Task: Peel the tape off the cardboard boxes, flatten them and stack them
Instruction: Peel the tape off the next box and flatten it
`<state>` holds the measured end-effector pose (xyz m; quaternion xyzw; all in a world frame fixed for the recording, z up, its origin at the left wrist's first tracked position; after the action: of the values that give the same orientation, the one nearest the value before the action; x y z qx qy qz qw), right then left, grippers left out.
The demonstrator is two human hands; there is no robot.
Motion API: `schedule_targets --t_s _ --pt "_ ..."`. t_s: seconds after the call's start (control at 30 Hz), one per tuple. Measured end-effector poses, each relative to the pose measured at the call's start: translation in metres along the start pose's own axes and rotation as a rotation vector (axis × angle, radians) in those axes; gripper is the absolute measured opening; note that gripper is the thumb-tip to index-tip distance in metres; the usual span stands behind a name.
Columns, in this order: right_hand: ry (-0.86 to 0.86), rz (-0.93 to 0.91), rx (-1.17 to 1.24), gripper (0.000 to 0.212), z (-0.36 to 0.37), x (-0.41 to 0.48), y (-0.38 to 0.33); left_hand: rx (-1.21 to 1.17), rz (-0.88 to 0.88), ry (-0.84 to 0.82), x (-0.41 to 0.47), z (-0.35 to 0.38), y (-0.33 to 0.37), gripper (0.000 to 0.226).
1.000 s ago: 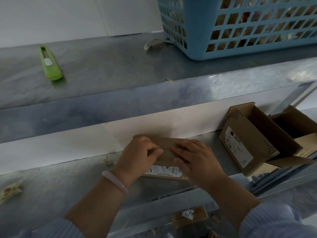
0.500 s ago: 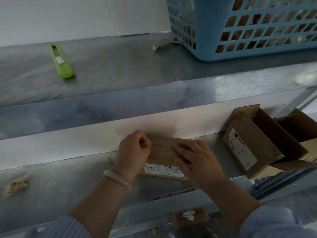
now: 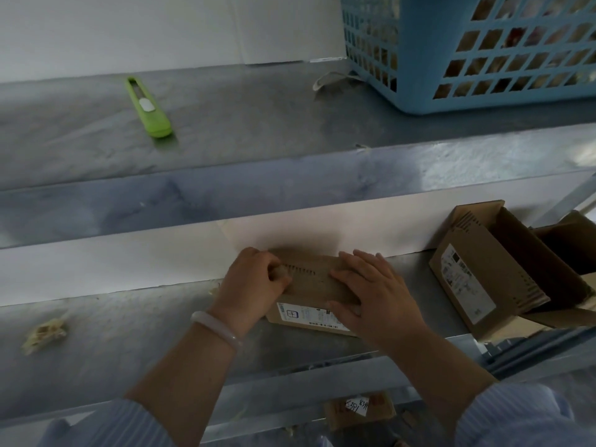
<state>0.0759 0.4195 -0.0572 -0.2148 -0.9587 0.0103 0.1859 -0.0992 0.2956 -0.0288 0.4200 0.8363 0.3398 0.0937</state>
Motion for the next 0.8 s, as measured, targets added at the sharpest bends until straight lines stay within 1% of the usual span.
schedule_targets --t_s 0.07,0.13,0.23,0.3,0.33,0.4,0.47,0.5,0.57,0.6,0.7,0.73,0.8 --pt "-0.056 -0.040 -0.015 0.061 0.003 0.001 -0.007 0.067 -0.016 -0.017 -0.001 0.001 0.003 0.018" --pt "-0.064 -0.069 -0.035 0.061 0.006 0.000 -0.010 0.082 -0.021 -0.005 -0.003 -0.003 0.003 0.017" --pt "-0.062 -0.117 -0.015 0.054 0.009 -0.002 -0.003 -0.040 -0.102 0.055 -0.009 -0.014 -0.007 0.018" --pt "-0.070 -0.128 0.006 0.053 0.009 -0.003 0.005 -0.132 -0.182 0.143 -0.016 -0.023 -0.019 0.017" --pt "-0.072 -0.131 0.019 0.053 0.009 -0.004 0.007 -0.121 -0.172 0.197 -0.019 -0.027 -0.025 0.016" --pt "-0.070 -0.158 0.033 0.053 0.008 -0.004 0.008 0.011 -0.043 0.252 -0.025 -0.031 -0.031 0.021" --pt "-0.072 -0.178 0.039 0.052 0.010 -0.004 0.006 0.143 0.097 0.241 -0.033 -0.025 -0.035 0.022" --pt "-0.071 -0.172 0.048 0.052 0.011 -0.003 0.005 0.145 0.133 0.215 -0.036 -0.021 -0.035 0.019" --pt "-0.058 -0.158 0.063 0.052 0.013 -0.004 0.003 0.003 0.120 0.149 -0.041 -0.011 -0.041 0.012" --pt "-0.051 -0.151 0.066 0.051 0.013 -0.004 0.003 -0.137 0.050 0.103 -0.043 -0.007 -0.044 0.011" --pt "-0.041 -0.131 0.070 0.053 0.010 -0.002 0.001 -0.729 -0.328 -0.004 -0.049 0.001 -0.053 0.015" --pt "-0.048 -0.121 0.072 0.056 0.008 0.001 -0.001 -0.883 -0.426 -0.017 -0.051 0.004 -0.053 0.017" --pt "-0.078 -0.091 0.074 0.064 0.007 0.006 -0.008 -1.069 -0.546 -0.043 -0.054 0.010 -0.053 0.021"
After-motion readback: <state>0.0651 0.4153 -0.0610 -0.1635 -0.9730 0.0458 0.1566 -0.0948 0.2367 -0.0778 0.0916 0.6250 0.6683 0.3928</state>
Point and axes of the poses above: each hand's wrist, its own x-axis towards the middle knuckle, its own z-axis out of the palm, y = z × x, the point moved 4 cm from there along x, towards the middle knuckle, and after that the axes turned 8 degrees about -x, right-handed, at the moved point
